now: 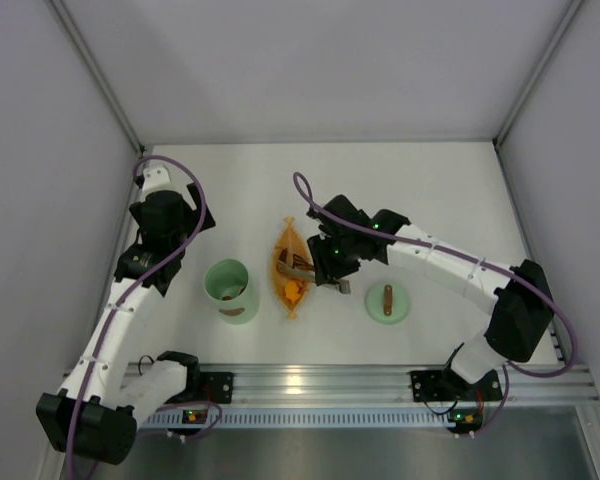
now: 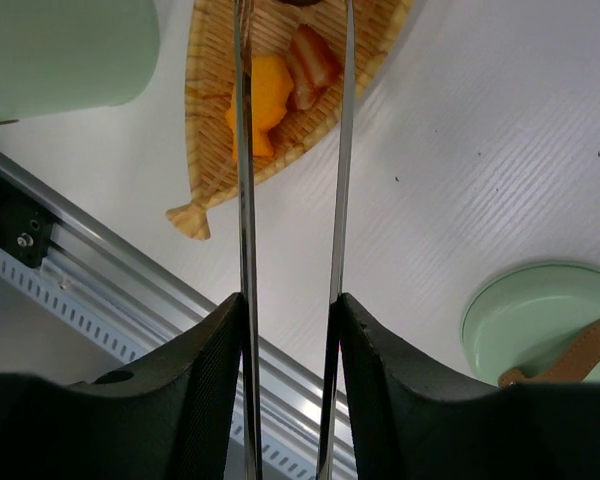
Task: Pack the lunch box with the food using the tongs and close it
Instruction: Pick up the fake food from the plate.
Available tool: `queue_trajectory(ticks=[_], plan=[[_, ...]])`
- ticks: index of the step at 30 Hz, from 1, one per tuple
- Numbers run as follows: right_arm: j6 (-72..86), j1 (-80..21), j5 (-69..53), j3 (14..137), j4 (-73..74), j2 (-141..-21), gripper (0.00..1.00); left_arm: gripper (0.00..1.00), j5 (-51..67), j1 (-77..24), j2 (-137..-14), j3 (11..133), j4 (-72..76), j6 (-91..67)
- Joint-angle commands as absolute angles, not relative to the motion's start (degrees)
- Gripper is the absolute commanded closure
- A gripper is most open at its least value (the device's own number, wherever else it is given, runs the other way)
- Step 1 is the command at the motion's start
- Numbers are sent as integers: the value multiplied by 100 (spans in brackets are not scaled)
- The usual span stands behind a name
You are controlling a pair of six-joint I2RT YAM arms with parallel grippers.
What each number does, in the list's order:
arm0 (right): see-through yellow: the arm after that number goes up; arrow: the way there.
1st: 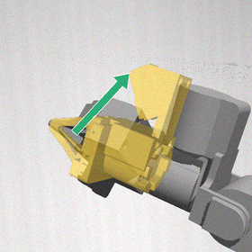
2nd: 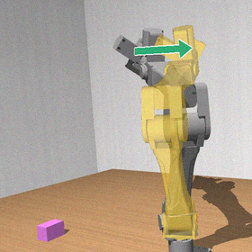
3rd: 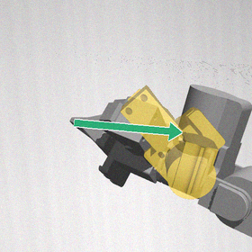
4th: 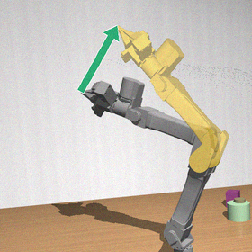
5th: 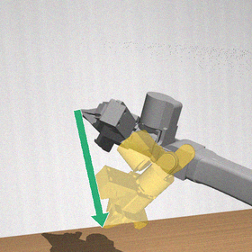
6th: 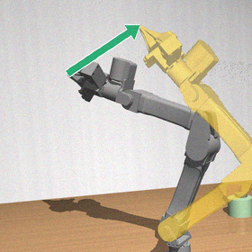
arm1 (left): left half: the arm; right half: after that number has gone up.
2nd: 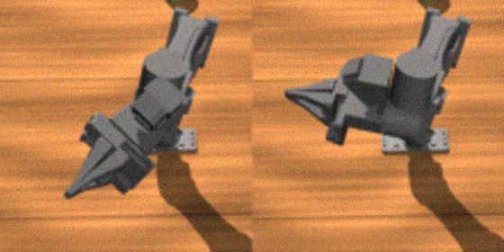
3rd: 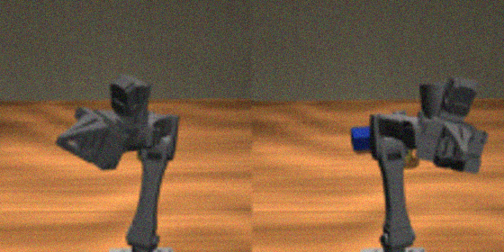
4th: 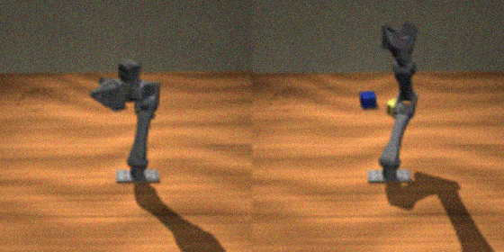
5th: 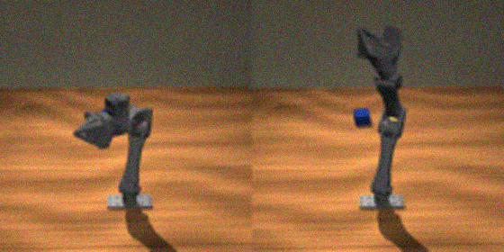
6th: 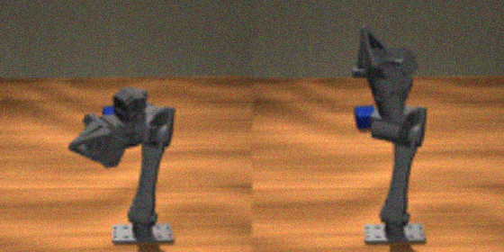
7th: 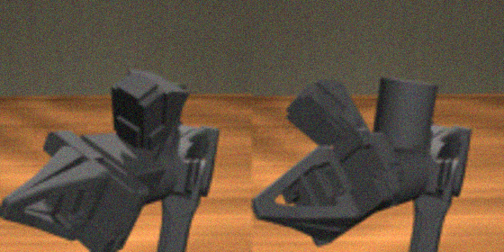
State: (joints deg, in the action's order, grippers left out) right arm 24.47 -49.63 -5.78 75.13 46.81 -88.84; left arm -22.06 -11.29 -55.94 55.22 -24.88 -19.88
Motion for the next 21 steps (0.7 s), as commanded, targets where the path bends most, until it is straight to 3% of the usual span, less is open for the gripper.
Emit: queue_trajectory(ticks=[1, 16, 21], plan=[[2329, -4887, -624, 8032, 4535, -8982, 59, 1, -2206, -1099, -5581, 5731, -2417, -2022], [2171, -4896, -396, 8297, 4746, -9430, 57, 1, -2197, -1099, -5607, 5739, -2417, -2021], [2171, -4896, -448, 8235, 4702, -9466, 63, 1, -2206, -1099, -5616, 5730, -2417, -2021]])
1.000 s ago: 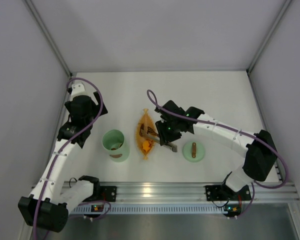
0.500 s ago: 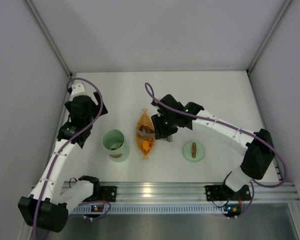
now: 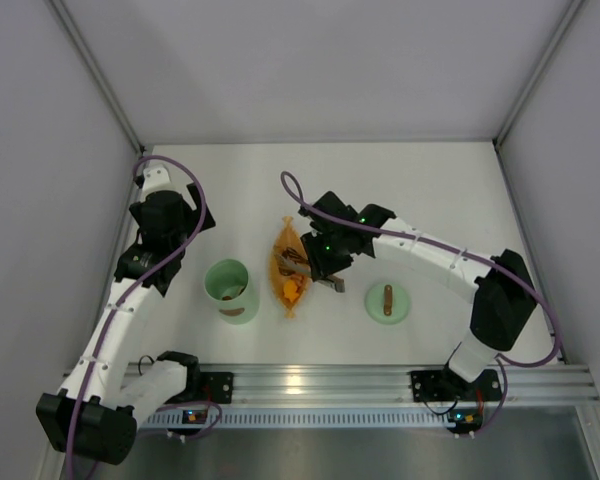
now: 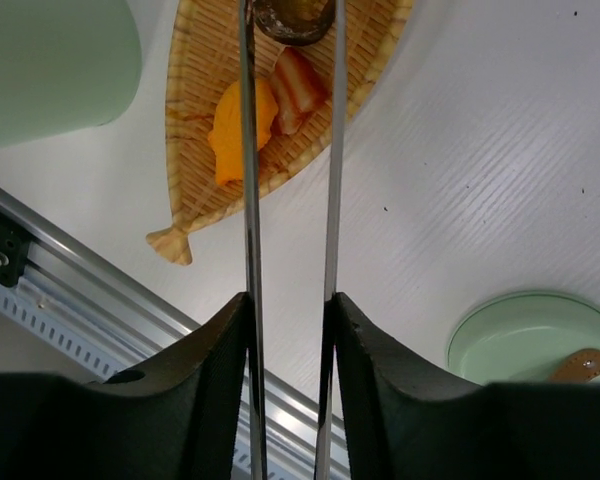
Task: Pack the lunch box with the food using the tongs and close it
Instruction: Pick up the fake food from the plate.
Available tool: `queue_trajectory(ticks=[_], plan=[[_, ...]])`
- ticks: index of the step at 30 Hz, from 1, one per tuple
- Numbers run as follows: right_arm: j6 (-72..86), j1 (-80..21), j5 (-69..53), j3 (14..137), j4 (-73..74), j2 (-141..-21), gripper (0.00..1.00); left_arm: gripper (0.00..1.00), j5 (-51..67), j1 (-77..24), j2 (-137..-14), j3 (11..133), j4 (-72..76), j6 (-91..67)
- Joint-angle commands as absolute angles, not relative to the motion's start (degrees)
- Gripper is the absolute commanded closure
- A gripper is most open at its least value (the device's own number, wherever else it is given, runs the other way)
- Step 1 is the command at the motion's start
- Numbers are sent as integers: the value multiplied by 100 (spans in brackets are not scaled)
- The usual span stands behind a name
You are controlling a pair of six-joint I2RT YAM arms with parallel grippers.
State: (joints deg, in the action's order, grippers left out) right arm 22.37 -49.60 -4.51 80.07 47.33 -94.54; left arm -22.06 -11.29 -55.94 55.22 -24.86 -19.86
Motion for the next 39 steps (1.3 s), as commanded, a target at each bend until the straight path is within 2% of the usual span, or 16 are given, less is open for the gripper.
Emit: queue_trajectory(ticks=[1, 14, 39], plan=[[2171, -4896, -457, 8227, 4702, -9448, 67, 1, -2206, -1099, -5616, 5739, -2417, -2021], [2065, -4896, -325, 8376, 4913, -9448, 80, 1, -2197, -1090, -5625, 5739, -2408, -2030], [2083, -4896, -114, 8903, 5194, -8974, 82, 1, -2206, -1099, -5616, 5739, -2417, -2021]])
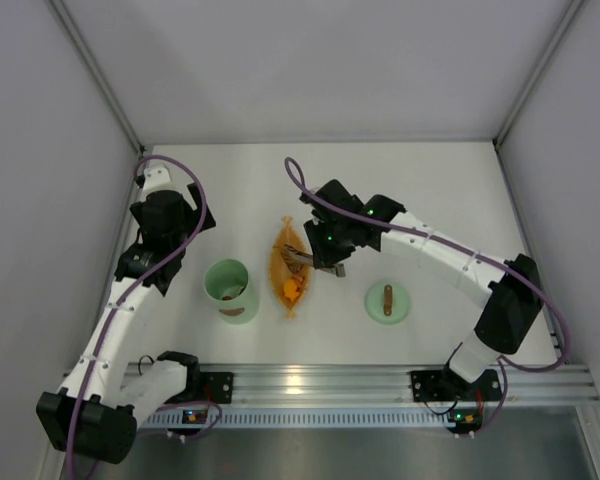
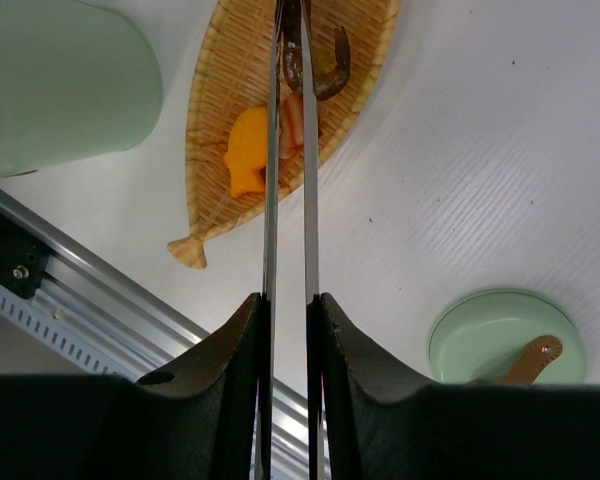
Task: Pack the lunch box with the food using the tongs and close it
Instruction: Pick up the fake food from the plate.
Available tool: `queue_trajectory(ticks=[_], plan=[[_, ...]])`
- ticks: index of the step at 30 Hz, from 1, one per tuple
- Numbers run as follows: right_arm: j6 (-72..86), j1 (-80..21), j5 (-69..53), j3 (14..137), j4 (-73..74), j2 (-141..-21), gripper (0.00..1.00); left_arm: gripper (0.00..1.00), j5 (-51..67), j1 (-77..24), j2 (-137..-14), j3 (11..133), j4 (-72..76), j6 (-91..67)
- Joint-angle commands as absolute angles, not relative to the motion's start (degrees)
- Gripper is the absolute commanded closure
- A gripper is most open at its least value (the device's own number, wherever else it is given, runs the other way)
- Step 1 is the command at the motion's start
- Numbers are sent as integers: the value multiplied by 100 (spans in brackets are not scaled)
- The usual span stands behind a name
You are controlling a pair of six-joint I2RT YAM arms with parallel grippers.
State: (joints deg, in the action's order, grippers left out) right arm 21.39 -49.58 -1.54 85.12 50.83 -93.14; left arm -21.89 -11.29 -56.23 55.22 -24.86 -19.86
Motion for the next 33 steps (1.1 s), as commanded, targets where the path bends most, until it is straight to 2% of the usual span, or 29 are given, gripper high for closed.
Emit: queue_trajectory(ticks=[1, 23, 33], plan=[[2083, -4896, -106, 8929, 5212, -8956, 82, 1, -2206, -1099, -5616, 5739, -2417, -2030], [2171, -5054, -272, 9895, 5625, -8526, 82, 1, -2206, -1099, -5625, 5730, -2408, -2030], [2382, -5765, -290, 10520, 5739, -8428, 82, 1, -2215, -1099, -5642, 5722, -2417, -2039]])
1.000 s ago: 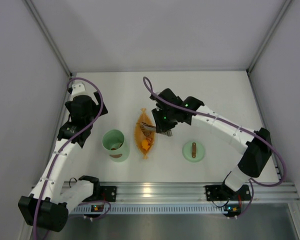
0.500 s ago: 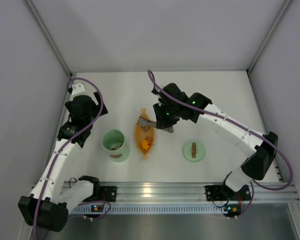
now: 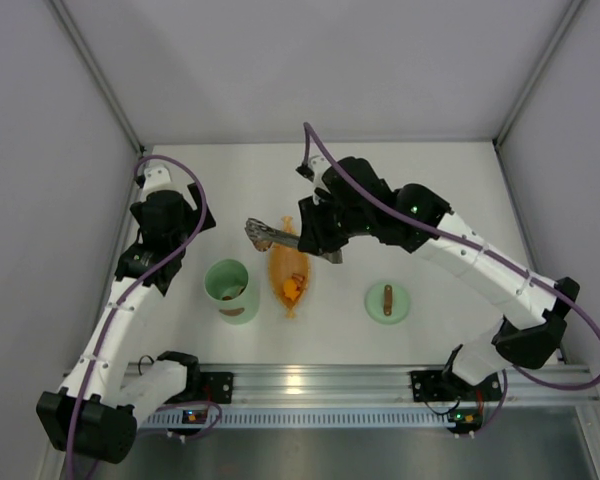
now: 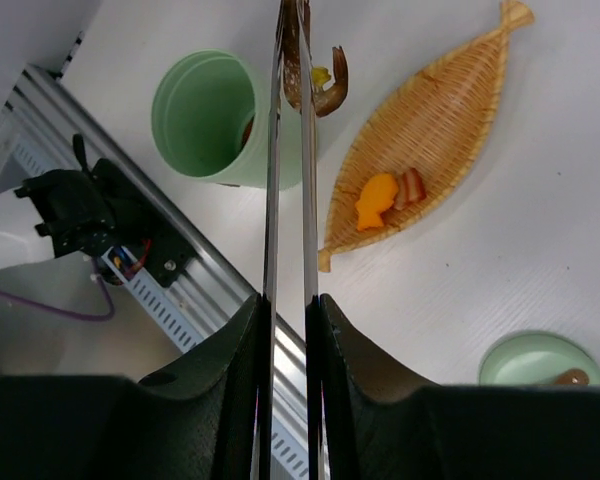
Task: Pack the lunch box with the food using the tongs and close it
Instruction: Pick up the fake food from the plate, then place the fake food in the packing box.
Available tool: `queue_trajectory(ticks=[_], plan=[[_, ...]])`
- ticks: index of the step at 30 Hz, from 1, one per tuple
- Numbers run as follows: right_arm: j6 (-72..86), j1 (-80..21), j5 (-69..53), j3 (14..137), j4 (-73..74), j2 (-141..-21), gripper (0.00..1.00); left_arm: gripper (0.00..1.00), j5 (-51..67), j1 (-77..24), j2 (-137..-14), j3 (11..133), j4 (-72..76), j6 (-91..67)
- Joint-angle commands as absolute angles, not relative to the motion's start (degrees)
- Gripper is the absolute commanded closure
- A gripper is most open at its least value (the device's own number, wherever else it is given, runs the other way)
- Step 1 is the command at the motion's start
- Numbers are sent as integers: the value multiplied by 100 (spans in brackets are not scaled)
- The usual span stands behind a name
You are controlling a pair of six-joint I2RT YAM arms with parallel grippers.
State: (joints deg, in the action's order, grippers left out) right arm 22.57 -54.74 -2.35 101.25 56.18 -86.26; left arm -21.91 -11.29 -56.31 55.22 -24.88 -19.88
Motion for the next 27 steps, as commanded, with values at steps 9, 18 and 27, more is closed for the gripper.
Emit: queue_trajectory(ticks=[9, 18, 27], plan=[[2584, -6600, -35, 10846, 5739, -8578, 82, 1, -2224, -1099, -5643, 5730, -2417, -2039], [2733, -6943, 97, 10433, 5449, -8639, 82, 1, -2224, -1099, -5625, 5730, -2417, -2039], [2707, -6952, 79, 10406, 5335, -8833, 79, 1, -2224, -1099, -5616, 5730, -2417, -2030]])
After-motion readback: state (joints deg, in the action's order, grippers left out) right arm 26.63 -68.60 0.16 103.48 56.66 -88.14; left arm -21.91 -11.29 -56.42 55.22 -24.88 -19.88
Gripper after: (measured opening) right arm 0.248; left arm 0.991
